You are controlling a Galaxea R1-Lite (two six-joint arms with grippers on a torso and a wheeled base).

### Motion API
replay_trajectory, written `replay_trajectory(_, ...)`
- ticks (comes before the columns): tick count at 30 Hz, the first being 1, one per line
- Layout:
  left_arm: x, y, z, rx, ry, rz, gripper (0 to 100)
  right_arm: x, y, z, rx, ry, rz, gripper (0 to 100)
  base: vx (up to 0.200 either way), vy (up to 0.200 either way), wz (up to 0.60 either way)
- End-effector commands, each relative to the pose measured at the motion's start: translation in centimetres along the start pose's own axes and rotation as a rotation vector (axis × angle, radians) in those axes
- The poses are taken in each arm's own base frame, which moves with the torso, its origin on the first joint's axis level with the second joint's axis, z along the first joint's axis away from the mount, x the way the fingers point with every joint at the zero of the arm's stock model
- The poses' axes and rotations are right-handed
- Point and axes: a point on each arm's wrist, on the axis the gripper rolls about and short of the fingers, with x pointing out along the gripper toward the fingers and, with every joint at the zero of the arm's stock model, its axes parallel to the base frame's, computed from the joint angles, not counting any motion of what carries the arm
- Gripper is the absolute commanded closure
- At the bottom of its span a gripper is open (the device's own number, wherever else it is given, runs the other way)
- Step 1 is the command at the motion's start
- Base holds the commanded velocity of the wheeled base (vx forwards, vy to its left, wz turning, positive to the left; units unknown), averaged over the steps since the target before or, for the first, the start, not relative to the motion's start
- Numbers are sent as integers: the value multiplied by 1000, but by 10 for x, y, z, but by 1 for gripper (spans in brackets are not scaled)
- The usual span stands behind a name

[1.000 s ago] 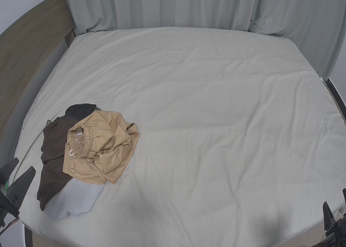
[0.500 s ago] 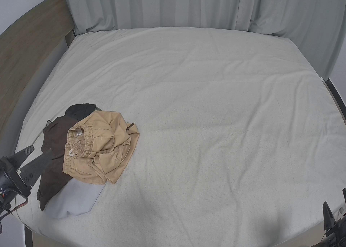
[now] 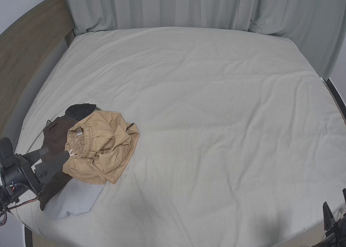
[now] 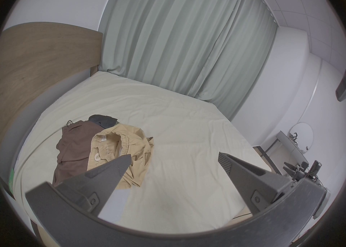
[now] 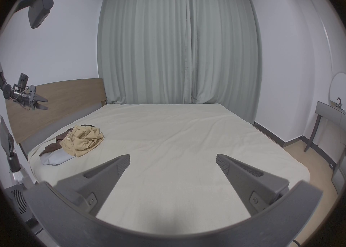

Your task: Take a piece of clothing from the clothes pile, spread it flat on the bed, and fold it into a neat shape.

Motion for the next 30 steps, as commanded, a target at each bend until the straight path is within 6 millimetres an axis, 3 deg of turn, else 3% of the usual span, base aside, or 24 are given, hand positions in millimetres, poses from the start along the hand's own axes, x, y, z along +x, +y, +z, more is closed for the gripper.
replay_trajectory(1, 7, 2, -2, -9, 32, 0, 0, 1, 0, -5, 1, 12, 1, 0, 0, 0, 0)
replay_trajectory(17, 45, 27, 3, -35, 48, -30, 0, 1, 0, -5, 1, 12, 1, 0, 0, 0, 0)
replay_trajectory(30, 63, 44, -1, -76, 107, -14, 0, 1, 0, -5, 1, 11, 1, 0, 0, 0, 0)
